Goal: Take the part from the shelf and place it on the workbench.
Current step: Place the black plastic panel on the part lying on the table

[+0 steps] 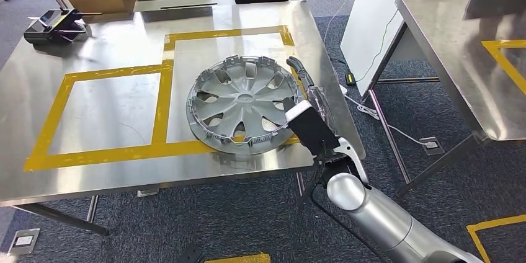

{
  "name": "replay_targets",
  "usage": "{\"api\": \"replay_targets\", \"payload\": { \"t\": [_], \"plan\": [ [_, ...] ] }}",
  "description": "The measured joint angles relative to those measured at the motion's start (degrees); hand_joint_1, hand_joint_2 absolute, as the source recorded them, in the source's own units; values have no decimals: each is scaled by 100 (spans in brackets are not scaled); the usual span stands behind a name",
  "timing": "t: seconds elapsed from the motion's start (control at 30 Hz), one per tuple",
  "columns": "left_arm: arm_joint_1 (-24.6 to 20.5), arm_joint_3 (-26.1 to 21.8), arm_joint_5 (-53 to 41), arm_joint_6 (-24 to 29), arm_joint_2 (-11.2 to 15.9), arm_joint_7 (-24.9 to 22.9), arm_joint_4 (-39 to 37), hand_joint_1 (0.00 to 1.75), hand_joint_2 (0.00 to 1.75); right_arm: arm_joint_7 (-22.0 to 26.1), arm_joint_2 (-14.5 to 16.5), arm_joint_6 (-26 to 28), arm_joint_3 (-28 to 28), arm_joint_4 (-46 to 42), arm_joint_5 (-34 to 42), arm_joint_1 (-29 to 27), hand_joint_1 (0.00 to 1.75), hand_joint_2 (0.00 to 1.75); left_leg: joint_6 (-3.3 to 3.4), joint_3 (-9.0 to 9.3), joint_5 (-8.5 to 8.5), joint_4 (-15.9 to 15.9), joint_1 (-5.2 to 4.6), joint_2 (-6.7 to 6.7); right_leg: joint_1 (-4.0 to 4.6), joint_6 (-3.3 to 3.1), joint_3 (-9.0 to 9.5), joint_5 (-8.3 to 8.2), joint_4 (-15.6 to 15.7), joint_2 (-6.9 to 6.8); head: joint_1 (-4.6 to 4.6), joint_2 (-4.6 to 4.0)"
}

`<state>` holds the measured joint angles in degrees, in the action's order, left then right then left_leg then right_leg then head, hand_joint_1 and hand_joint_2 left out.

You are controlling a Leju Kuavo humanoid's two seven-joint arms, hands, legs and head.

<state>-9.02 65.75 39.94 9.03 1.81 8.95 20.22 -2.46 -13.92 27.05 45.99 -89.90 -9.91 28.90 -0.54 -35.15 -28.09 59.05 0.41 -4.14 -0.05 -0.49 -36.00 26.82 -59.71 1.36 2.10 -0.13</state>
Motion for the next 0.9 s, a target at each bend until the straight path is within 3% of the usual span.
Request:
{"api": "replay_targets", "payload": {
  "t": [0.9],
  "plan": [
    [35,2,69,74,1,-19,-1,0,0,-56,-227,-69,-243,-563,-130,-473,0,0,10,1,-7,10,-6,0,-7,6,5,-2,7,0,1,0]
  ]
}}
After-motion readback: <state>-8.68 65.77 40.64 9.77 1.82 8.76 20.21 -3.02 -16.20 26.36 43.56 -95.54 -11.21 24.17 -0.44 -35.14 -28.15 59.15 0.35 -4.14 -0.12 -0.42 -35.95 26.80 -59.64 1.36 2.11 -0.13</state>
